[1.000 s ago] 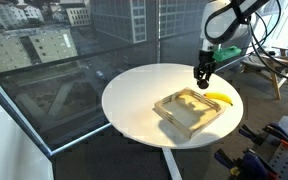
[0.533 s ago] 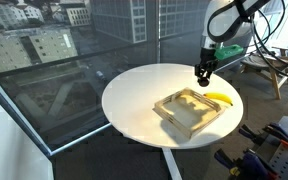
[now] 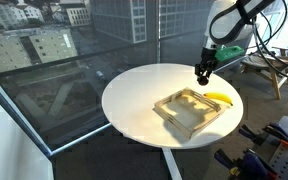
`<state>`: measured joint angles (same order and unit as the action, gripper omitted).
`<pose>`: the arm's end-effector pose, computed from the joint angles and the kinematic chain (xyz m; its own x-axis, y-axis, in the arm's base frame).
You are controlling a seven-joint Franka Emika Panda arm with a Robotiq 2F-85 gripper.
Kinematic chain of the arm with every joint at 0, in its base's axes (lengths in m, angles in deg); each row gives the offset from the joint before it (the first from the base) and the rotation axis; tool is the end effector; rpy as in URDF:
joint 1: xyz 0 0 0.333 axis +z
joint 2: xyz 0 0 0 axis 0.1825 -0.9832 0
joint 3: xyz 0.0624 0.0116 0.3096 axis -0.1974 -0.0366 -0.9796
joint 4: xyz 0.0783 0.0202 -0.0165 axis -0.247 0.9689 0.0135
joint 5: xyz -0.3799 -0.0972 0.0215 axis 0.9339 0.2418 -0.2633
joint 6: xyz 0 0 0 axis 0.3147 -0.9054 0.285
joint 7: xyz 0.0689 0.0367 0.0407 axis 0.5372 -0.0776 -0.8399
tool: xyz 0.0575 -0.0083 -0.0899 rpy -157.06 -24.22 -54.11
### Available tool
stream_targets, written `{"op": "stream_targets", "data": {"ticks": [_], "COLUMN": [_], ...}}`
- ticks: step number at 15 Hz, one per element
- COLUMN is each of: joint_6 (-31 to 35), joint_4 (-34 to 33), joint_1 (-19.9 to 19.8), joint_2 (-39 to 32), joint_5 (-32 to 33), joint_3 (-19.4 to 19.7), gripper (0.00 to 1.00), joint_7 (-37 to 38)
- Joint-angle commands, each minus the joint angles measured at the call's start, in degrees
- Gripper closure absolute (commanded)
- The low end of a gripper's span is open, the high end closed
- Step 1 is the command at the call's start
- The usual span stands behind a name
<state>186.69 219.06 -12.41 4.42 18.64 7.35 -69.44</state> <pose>0.5201 -0.0491 0.2910 0.9900 -0.1385 0.0273 -0.1389 -0.9902 0.0134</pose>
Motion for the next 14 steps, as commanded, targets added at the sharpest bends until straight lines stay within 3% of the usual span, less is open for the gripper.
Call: {"op": "stream_targets", "data": {"ticks": [1, 14], "joint_6": [1.3, 1.1], "joint_4": [1.1, 0.1], "joint_1": [-1.1, -3.8], "joint_2": [1.1, -0.5], "joint_5": [0.3, -0.4], "joint_3": [0.5, 2.4], "gripper": [0.66, 0.66], "joint_7": [-1.2, -1.8]}}
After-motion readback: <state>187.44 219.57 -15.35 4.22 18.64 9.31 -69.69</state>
